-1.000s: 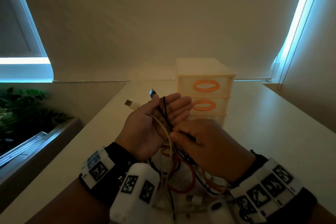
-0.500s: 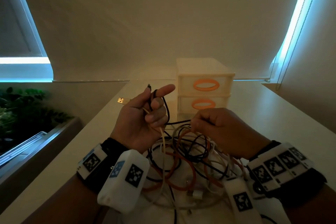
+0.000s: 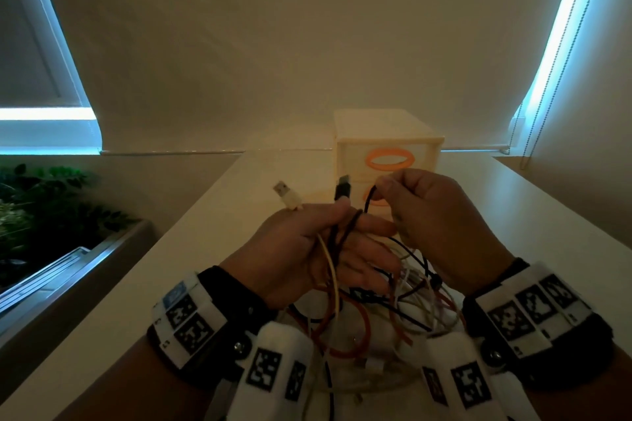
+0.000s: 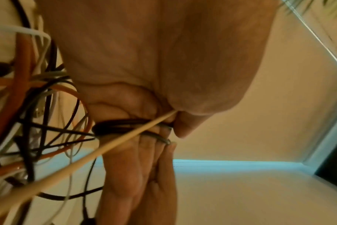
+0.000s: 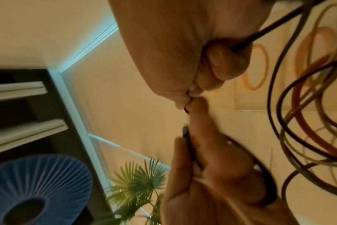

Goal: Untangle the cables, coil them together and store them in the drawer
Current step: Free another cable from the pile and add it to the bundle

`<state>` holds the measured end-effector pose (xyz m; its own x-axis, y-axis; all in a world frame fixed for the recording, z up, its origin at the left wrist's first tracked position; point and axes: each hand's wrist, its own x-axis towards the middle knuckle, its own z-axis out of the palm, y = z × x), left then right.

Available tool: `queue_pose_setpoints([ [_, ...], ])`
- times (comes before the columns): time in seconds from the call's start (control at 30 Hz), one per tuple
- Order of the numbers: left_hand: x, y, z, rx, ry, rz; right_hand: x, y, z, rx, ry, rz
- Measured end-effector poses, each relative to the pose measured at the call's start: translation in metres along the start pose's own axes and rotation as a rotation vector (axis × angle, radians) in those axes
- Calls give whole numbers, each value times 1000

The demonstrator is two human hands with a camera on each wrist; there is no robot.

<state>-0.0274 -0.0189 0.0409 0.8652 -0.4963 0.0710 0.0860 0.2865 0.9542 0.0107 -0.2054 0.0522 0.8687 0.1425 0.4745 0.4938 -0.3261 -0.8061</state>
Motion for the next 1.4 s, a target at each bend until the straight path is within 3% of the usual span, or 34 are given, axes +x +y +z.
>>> queue_pose_setpoints([
  [0.13,7,-5,5,-19,168,21,-14,-14,6,-180,50,-256],
  [0.23,12,-4,-5,-186,288,61,-26,-9,25,-219,-85,-354],
  [0.33,12,1,-9,-379,322,129,-32,2,43,-214,-211,-398],
  [0.57,10,7,-20,-548,264,192,-24,9,22,-176,-391,-226],
  [0.7,10,9,-27,-543,267,226,-17,13,9,-197,-405,-118],
  [0.97,7,13,-29,-556,199,257,-16,15,13,-250,-456,-82],
  [1.1,2,15,-30,-485,-14,221,-9,17,-1,-255,-282,-18],
  [1.3,-2,1,-7,36,-87,17,-4,20,-10,-423,28,-82],
  [1.4,-3,-4,-1,251,-55,-54,-5,18,-9,-411,106,-107],
])
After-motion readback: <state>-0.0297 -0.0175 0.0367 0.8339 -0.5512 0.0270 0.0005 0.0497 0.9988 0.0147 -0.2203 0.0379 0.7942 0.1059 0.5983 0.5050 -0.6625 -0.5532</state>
